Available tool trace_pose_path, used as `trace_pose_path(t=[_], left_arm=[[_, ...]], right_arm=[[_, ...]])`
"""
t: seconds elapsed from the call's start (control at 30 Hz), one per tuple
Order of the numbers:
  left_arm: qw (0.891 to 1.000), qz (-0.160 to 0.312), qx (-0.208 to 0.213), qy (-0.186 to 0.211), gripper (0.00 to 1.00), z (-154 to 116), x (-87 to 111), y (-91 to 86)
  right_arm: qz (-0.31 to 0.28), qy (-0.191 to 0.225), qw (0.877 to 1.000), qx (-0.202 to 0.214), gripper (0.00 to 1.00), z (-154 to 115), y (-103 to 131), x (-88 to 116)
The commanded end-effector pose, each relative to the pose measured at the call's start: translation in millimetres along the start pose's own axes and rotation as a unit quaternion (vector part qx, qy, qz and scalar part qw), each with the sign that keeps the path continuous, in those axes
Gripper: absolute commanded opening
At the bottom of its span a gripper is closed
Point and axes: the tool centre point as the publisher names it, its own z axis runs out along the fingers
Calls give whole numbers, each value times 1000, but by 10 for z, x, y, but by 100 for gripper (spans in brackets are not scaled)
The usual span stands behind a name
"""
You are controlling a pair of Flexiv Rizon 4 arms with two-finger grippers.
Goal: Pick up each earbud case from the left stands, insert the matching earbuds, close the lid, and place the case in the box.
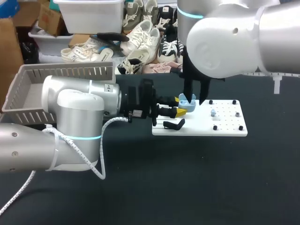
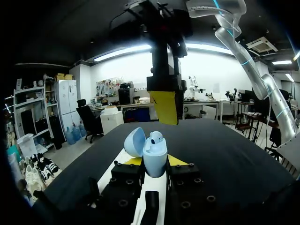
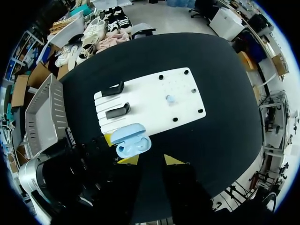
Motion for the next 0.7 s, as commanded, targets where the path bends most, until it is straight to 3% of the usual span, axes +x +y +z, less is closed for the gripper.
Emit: trace_pose_path(t=[0.03, 0.4, 0.7], left_arm=[[1000, 1, -3, -1, 0, 5, 3, -14], [1000, 1, -3, -1, 0, 5, 3, -14], [1000, 1, -3, -1, 0, 5, 3, -14]], right_arm=[[4, -47, 998, -31, 27, 14, -222, 94], [10, -102, 994, -47, 31, 1, -390, -72], [38, -104, 991, -69, 30, 258, -443, -325]])
